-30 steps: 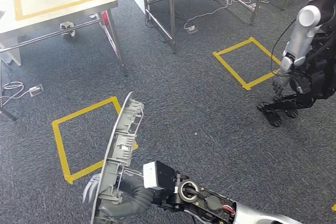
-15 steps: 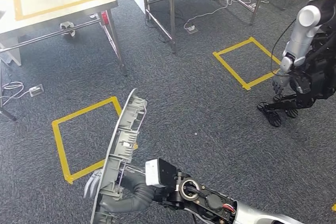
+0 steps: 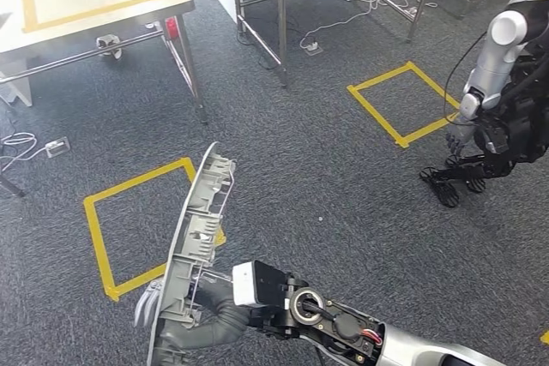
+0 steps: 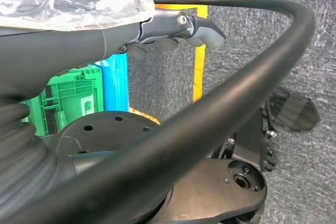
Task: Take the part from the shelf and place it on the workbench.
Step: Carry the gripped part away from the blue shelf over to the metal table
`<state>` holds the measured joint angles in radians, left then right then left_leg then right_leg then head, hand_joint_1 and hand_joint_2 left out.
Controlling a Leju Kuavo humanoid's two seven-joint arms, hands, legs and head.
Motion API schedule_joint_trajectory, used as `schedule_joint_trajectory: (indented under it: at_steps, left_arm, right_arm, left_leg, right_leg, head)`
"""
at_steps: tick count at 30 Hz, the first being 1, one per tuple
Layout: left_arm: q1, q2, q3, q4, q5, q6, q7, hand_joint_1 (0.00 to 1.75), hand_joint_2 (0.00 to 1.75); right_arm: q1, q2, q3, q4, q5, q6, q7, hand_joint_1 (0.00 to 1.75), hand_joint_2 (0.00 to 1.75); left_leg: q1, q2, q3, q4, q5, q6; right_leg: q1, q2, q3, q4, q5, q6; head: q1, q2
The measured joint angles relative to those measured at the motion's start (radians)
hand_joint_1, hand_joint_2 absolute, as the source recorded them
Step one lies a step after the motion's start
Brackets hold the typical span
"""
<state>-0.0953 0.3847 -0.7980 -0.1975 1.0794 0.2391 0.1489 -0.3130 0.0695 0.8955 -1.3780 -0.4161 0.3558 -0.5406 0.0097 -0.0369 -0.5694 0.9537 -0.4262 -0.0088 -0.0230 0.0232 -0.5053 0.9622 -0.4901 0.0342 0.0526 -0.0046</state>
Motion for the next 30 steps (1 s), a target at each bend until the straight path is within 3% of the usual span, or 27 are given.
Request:
schedule_joint_trajectory:
  at_steps: [2, 5, 6, 7, 9, 11, 12, 14, 16, 18, 20, 21, 22, 23, 26, 28, 30]
  left_arm:
    - [0.0, 0.001, 0.0, 0.0, 0.009, 0.01, -0.002, 0.0, 1.75]
    - [-0.001, 0.004, 0.0, 0.0, 0.019, 0.017, -0.013, 0.0, 1.75]
    - [0.0, 0.004, 0.0, 0.0, 0.021, 0.019, -0.015, 0.0, 1.75]
    - [0.0, 0.004, 0.0, 0.0, 0.023, 0.02, -0.016, 0.0, 1.75]
    - [0.0, 0.003, 0.0, 0.0, 0.025, 0.021, -0.015, 0.0, 1.75]
    - [-0.001, 0.006, 0.0, 0.0, 0.025, 0.021, -0.013, 0.0, 1.75]
    - [-0.002, 0.008, 0.0, 0.0, 0.025, 0.021, -0.012, 0.0, 1.75]
    - [-0.004, 0.01, 0.0, 0.0, 0.025, 0.021, -0.012, 0.0, 1.75]
    - [-0.003, 0.013, 0.0, 0.0, 0.025, 0.022, -0.01, 0.0, 1.75]
    - [-0.005, 0.015, 0.0, 0.0, 0.026, 0.022, -0.01, 0.0, 1.75]
    - [-0.006, 0.014, 0.0, 0.0, 0.026, 0.022, -0.01, 0.0, 1.75]
    - [-0.006, 0.014, 0.0, 0.0, 0.026, 0.022, -0.01, 0.0, 1.75]
    - [-0.005, 0.013, 0.0, 0.0, 0.026, 0.022, -0.01, 0.0, 1.75]
    - [-0.005, 0.013, 0.0, 0.0, 0.026, 0.022, -0.009, 0.0, 1.75]
    - [-0.006, 0.013, 0.0, 0.0, 0.027, 0.025, -0.004, 0.0, 1.75]
    - [-0.007, 0.012, 0.0, 0.0, 0.027, 0.03, -0.001, 0.0, 1.75]
    - [-0.007, 0.012, 0.0, 0.0, 0.027, 0.033, 0.0, 0.0, 1.75]
  right_arm:
    - [-0.003, 0.001, 0.0, 0.001, -0.003, 0.009, -0.002, 1.75, 1.75]
    - [-0.003, 0.001, 0.001, 0.004, -0.006, 0.016, -0.004, 1.75, 1.75]
    - [-0.002, 0.001, 0.003, 0.006, -0.006, 0.017, -0.004, 1.75, 1.75]
    - [-0.001, 0.001, 0.004, 0.008, -0.005, 0.017, -0.004, 1.75, 1.75]
    - [-0.001, 0.001, 0.006, 0.011, -0.004, 0.015, -0.003, 1.75, 1.75]
    - [-0.002, 0.001, 0.008, 0.012, -0.003, 0.013, -0.003, 1.75, 1.75]
    - [-0.002, 0.001, 0.009, 0.012, -0.003, 0.012, -0.003, 1.75, 1.75]
    - [-0.002, 0.001, 0.011, 0.013, -0.003, 0.011, -0.002, 1.75, 1.75]
    - [-0.002, 0.002, 0.012, 0.013, -0.003, 0.011, -0.002, 1.75, 1.75]
    - [-0.002, 0.004, 0.012, 0.013, -0.003, 0.01, -0.002, 1.75, 1.75]
    - [-0.002, 0.004, 0.012, 0.014, -0.003, 0.01, -0.002, 1.75, 1.75]
    - [-0.002, 0.004, 0.013, 0.015, -0.003, 0.01, -0.002, 1.75, 1.75]
    - [-0.001, 0.004, 0.014, 0.016, -0.003, 0.01, -0.002, 1.75, 1.75]
    - [-0.001, 0.004, 0.015, 0.017, -0.003, 0.01, -0.001, 1.75, 1.75]
    - [-0.001, 0.004, 0.019, 0.017, -0.003, 0.009, 0.0, 1.75, 1.75]
    - [-0.001, 0.004, 0.019, 0.017, -0.003, 0.009, 0.004, 1.75, 1.75]
    - [0.0, 0.004, 0.021, 0.017, -0.003, 0.01, 0.008, 1.75, 1.75]
  left_leg:
    - [0.007, 0.003, 0.014, -0.017, 0.005, 0.009]
    - [0.01, 0.004, 0.021, -0.022, 0.003, 0.014]
    - [0.01, 0.002, 0.022, -0.022, 0.002, 0.013]
    - [0.011, 0.0, 0.025, -0.021, -0.001, 0.011]
    - [0.015, -0.008, 0.035, -0.019, -0.009, 0.002]
    - [0.015, -0.017, 0.039, -0.013, -0.016, -0.009]
    - [0.014, -0.02, 0.037, -0.01, -0.018, -0.015]
    - [0.014, -0.025, 0.03, -0.01, -0.015, -0.025]
    - [0.017, -0.015, 0.023, 0.002, -0.024, -0.034]
    - [0.017, 0.011, -0.021, 0.089, -0.068, -0.04]
    - [0.017, 0.027, -0.103, 0.238, -0.125, -0.043]
    - [0.017, 0.028, -0.135, 0.292, -0.137, -0.043]
    - [0.017, 0.029, -0.149, 0.308, -0.129, -0.042]
    - [0.017, 0.029, -0.141, 0.281, -0.101, -0.04]
    - [0.012, 0.042, -0.042, 0.068, 0.0, -0.027]
    - [0.004, 0.049, -0.013, 0.004, 0.012, -0.019]
    - [0.001, 0.044, -0.011, -0.001, 0.012, -0.011]
  right_leg:
    - [0.003, -0.005, -0.019, 0.046, -0.03, 0.005]
    - [0.003, -0.01, -0.12, 0.244, -0.11, 0.009]
    - [0.002, -0.01, -0.147, 0.286, -0.115, 0.01]
    - [0.002, -0.01, -0.154, 0.288, -0.099, 0.012]
    - [-0.001, -0.009, -0.112, 0.175, -0.018, 0.014]
    - [-0.002, 0.002, -0.055, 0.051, 0.033, 0.012]
    - [-0.002, 0.007, -0.04, 0.02, 0.038, 0.009]
    - [0.001, 0.01, -0.033, 0.012, 0.031, -0.004]
    - [0.0, 0.003, -0.03, 0.008, 0.034, -0.016]
    - [-0.002, -0.009, -0.025, 0.001, 0.035, -0.028]
    - [0.003, -0.022, -0.024, 0.0, 0.033, -0.034]
    - [0.005, -0.027, -0.024, 0.0, 0.032, -0.036]
    - [0.006, -0.031, -0.023, 0.0, 0.031, -0.037]
    - [0.007, -0.035, -0.021, 0.0, 0.029, -0.037]
    - [0.01, -0.041, -0.014, 0.001, 0.023, -0.031]
    - [0.012, -0.044, -0.013, 0.001, 0.019, -0.023]
    - [0.012, -0.047, -0.012, -0.001, 0.015, -0.013]
  head:
    - [0.004, 0.0]
    - [0.017, 0.0]
    - [0.02, 0.0]
    - [0.022, 0.0]
    - [0.027, 0.0]
    - [0.031, 0.0]
    - [0.031, 0.0]
    - [0.026, 0.0]
    - [0.018, 0.0]
    - [0.006, 0.0]
    - [-0.003, 0.0]
    - [-0.004, 0.0]
    - [-0.004, 0.0]
    - [-0.004, 0.0]
    - [-0.006, 0.0]
    - [-0.006, 0.0]
    - [-0.004, 0.0]
